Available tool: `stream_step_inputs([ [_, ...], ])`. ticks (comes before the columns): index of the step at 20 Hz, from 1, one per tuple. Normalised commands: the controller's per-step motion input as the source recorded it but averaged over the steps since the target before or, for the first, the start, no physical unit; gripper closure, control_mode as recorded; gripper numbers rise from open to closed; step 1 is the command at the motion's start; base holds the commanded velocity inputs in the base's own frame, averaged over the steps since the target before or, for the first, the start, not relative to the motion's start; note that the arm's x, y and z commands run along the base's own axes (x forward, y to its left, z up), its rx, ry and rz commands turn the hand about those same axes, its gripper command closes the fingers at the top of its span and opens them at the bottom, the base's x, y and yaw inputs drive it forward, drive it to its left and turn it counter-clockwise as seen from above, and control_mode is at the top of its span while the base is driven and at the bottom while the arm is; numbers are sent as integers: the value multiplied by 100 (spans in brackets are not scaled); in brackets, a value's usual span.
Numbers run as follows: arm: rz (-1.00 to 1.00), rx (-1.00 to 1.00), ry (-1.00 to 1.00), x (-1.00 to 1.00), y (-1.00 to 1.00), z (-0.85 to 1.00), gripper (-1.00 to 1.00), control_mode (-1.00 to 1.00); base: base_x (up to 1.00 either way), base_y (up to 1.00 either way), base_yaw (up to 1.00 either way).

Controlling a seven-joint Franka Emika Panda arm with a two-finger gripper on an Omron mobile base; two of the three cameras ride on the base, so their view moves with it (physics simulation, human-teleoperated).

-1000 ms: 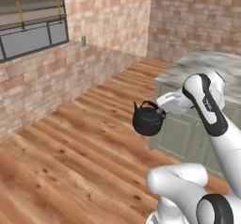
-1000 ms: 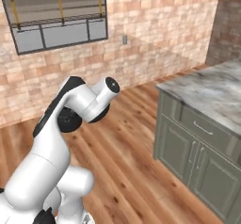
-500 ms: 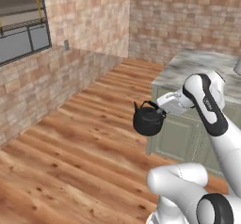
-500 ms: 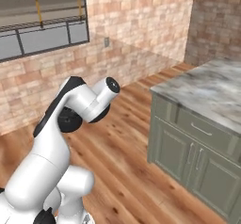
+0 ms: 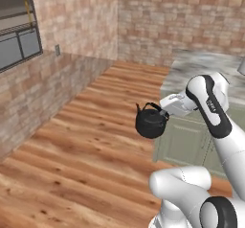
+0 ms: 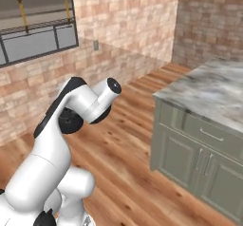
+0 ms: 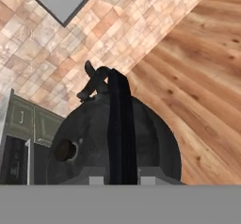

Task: The kettle is done boiling. Turn off the stove, then wait for 300 timesteps before moving the kettle to the dining table.

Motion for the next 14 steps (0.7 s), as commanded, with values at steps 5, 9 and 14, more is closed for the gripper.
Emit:
stream_step_inputs([
  [5,0,0,0,0,0,0,100,100,38,49,-26],
  [9,0,0,0,0,0,0,100,100,39,44,-27],
  [14,0,0,0,0,0,0,100,100,38,37,-28],
])
